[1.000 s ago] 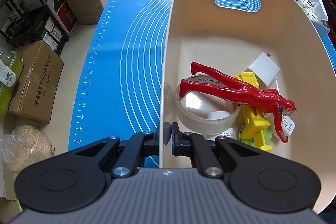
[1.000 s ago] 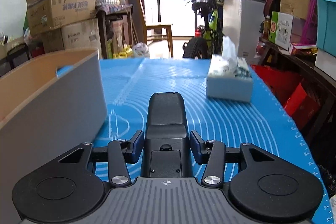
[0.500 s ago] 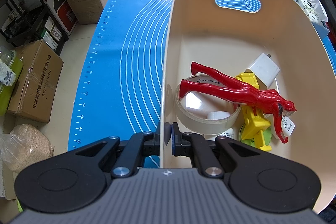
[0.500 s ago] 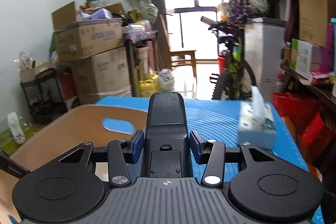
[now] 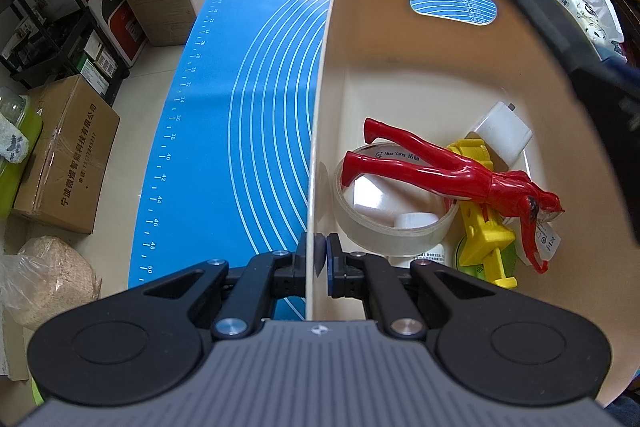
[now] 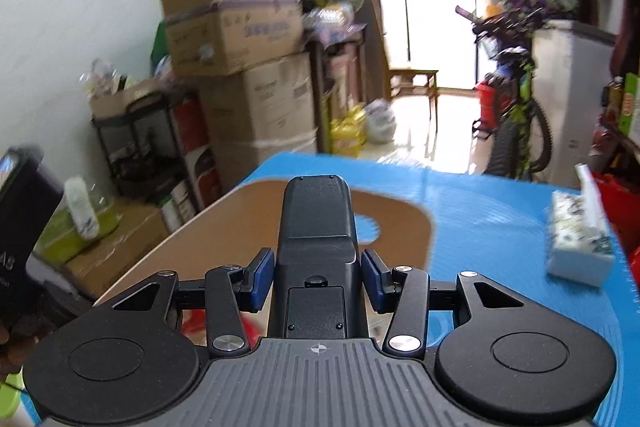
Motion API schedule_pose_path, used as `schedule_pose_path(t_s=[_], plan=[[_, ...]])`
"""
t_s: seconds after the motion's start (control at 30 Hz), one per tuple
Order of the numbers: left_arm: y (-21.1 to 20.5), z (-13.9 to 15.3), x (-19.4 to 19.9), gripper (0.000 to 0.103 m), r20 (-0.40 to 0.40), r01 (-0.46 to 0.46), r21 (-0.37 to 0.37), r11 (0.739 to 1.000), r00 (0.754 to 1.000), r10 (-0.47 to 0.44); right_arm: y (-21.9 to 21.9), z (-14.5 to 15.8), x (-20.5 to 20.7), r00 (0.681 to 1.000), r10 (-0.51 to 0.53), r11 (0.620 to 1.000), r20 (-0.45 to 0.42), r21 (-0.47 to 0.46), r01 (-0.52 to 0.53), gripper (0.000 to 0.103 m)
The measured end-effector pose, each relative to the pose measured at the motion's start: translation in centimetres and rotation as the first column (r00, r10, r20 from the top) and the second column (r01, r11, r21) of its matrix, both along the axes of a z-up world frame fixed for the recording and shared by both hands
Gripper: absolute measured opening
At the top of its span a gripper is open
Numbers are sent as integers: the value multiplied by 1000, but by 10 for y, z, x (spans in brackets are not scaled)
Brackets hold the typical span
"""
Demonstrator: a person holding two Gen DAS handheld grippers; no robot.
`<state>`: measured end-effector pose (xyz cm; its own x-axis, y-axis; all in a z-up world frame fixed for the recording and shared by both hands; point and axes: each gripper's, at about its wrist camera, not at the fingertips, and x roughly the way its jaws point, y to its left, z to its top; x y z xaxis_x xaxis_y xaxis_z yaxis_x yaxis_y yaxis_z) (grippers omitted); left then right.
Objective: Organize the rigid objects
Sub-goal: 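Carry the black remote into the beige bin and release it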
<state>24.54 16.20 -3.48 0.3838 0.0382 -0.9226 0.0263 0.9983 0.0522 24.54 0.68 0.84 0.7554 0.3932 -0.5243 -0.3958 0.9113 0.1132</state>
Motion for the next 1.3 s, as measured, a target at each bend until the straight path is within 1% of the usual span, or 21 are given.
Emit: schedule_pose_path(t_s=[0.07, 0.27, 0.4, 0.47, 0.7, 0.77, 0.8, 0.87, 0.97, 1.03, 1.1, 1.13, 1.17, 1.3], plan=[[0, 0, 0, 8, 0, 0, 0, 1000, 1000, 0, 13, -5, 2, 999, 20, 999, -34, -24, -21, 53], [0, 0, 0, 8, 1, 1, 1, 1000, 1000, -1, 31, -18, 13, 989, 20, 996, -145, -78, -31, 53], [0, 1, 0, 8, 1, 2, 4, 1000, 1000, -2, 35, -27, 24, 969, 21, 993, -246, -104, -48, 53], [0, 1, 0, 8, 1, 1, 3, 1000, 1000, -1, 38, -29, 26, 964, 30, 991, -264, -119, -64, 53], [1, 1, 0, 8, 1, 0, 2, 1000, 1000, 0, 37, -30, 26, 960, 31, 991, -279, -119, -67, 54], [1, 1, 0, 8, 1, 0, 2, 1000, 1000, 0, 35, -29, 25, 960, 33, 991, -276, -113, -67, 55], [1, 1, 0, 8, 1, 0, 3, 1000, 1000, 0, 35, -28, 26, 962, 29, 992, -271, -110, -61, 60], [1, 1, 0, 8, 1, 0, 2, 1000, 1000, 0, 31, -25, 22, 965, 34, 995, -259, -83, -58, 61], [1, 2, 0, 9, 4, -4, 1, 1000, 1000, 4, 23, -18, 15, 973, 29, 999, -228, -33, -38, 66], [1, 5, -1, 10, 20, -9, 5, 1000, 1000, 9, 17, -11, 8, 979, -2, 1000, -204, -16, -1, 77], [0, 11, -3, 19, 42, -19, 15, 1000, 999, 19, 7, -3, 0, 982, -12, 1000, -187, 18, 16, 79], [-2, 13, -5, 33, 53, -21, 26, 999, 998, 20, 3, 0, -3, 983, -20, 999, -185, 24, 25, 79], [-4, 16, -6, 44, 66, -23, 39, 999, 998, 20, -2, 4, -6, 983, -32, 999, -182, 23, 37, 80], [-16, 33, -14, 54, 127, -16, 56, 998, 992, 9, -22, 19, -22, 986, -62, 997, -154, 26, 67, 83]])
